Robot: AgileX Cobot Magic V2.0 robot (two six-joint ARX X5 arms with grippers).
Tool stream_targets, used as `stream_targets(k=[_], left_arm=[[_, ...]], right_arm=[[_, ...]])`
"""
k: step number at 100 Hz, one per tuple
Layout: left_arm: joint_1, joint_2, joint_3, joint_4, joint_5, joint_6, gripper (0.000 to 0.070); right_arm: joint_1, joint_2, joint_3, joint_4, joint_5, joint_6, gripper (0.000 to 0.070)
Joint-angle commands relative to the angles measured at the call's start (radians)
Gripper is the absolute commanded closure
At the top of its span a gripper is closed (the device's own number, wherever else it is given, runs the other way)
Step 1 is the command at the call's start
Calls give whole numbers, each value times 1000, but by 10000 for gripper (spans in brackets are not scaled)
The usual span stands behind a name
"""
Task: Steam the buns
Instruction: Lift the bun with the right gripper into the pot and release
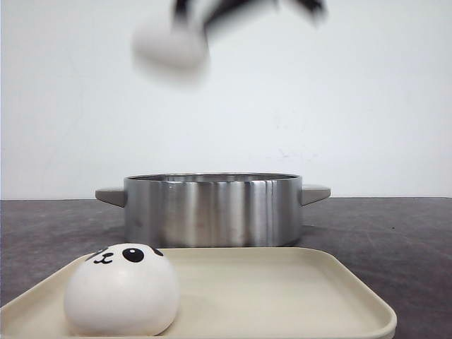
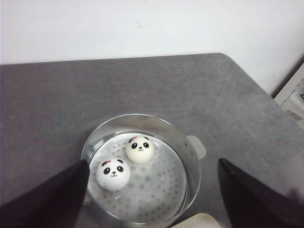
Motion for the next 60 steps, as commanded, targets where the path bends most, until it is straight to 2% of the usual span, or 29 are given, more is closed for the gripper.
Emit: stream_targets(k=[1,11,26,41,60], left_arm=[[-7,14,22,21,-2,3,201],[-7,24,22,18,-2,3,201],[-7,38,22,-5,-2,2,201],[-7,45,21,-55,2,-5,201],[-7,45,15,-196,2,-9,201]], right_arm=[[-42,39,71,-14,26,-118,693],[-135,95,137,-13,6,-173,693],[-261,224,145,-9,-68,-211,693],[-327,377,145,-2,-64,-257,693],[-373,491,145,25,-77,-265,685]])
